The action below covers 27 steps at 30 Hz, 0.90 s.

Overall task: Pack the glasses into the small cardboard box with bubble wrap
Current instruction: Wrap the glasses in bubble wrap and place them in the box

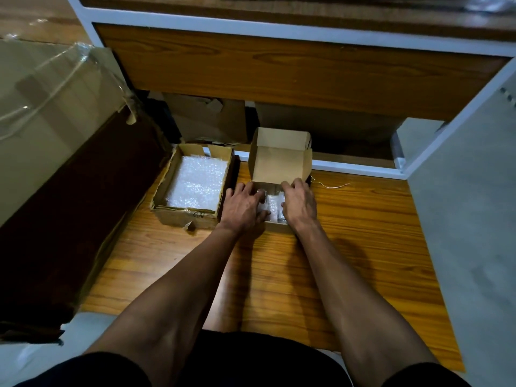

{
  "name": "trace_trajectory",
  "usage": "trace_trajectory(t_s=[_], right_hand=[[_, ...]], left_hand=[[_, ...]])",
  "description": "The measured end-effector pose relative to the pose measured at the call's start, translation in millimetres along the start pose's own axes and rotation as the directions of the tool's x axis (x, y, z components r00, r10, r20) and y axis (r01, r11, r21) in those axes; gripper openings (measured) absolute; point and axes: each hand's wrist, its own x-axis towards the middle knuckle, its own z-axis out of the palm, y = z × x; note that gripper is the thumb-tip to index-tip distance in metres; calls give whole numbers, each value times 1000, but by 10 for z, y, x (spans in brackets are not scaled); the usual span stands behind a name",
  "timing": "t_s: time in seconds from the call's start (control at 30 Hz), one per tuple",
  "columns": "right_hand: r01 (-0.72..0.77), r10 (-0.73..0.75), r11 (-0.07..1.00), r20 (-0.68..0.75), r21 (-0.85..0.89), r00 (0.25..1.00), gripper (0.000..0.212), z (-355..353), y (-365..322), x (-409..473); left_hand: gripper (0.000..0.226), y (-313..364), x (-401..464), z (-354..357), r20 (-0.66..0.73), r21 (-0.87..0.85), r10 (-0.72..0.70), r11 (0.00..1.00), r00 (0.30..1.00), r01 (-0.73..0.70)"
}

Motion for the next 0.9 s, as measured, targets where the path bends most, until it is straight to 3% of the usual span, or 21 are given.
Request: trace_trajectory(t_s=[0.2,0.37,0.53,0.73,0.9], right_hand=[[-3,3,995,-1,-95,1000,37,-20,-11,-109],[-7,6,999,-35,-34,999,29,-32,-108,-124],[49,-30,989,-137,138,990,29,-53,-366,-32],[212,-169,917,-154,338,974,26,-31,-767,201],[287,-274,878,-88,384,958,29,53,-1064,486]], left_hand=[[49,-70,-60,-54,4,-21,-1,1000,1000,1],[37,-217,-124,-106,-109,-130,-23,992,994,8],[22,-485,-133,-202,-265,-236,-103,971,959,39],[26,-947,-18,-194,-208,-286,-267,936,941,203],[41,-1337,63,-97,-18,-248,-362,904,932,347]])
